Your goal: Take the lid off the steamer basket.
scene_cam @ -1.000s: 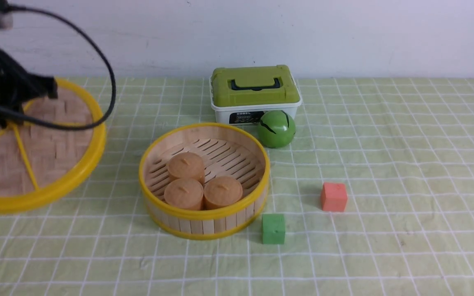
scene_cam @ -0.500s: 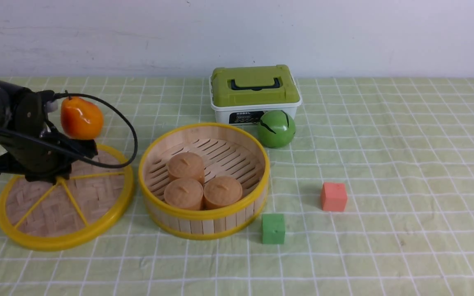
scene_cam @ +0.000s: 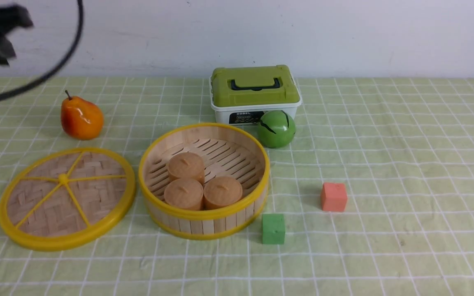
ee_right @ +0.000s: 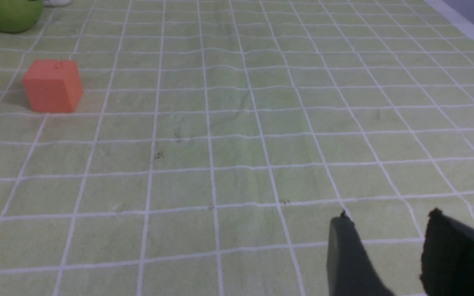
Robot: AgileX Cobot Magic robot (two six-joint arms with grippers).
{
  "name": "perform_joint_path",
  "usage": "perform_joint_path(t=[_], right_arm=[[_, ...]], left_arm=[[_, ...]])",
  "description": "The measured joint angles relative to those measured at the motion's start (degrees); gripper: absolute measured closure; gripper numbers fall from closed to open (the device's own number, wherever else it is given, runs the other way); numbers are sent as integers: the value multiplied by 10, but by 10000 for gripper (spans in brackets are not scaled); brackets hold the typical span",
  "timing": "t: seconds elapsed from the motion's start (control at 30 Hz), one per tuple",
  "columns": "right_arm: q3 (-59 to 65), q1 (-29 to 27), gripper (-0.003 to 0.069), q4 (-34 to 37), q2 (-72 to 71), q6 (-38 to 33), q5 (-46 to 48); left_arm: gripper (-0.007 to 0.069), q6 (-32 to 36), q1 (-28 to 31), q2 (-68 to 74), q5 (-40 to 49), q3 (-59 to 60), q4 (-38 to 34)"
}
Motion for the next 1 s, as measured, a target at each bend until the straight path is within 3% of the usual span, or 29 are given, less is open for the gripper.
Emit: perform_joint_path(t=[0.27, 0.3, 0.43, 0.63, 1.0], right_arm=[[0, 0, 416, 0, 0, 0, 0], [0, 0, 417, 0, 0, 0, 0], [0, 0, 418, 0, 0, 0, 0], [0, 0, 418, 0, 0, 0, 0], [0, 0, 418, 0, 0, 0, 0]], left_arm=[[637, 224, 0, -283, -6, 137, -152], [637, 224, 0, -283, -7, 144, -155], [637, 360, 0, -436, -48, 301, -248], [637, 512, 0, -525, -66, 452, -361], [637, 543, 0, -530, -123, 542, -477]])
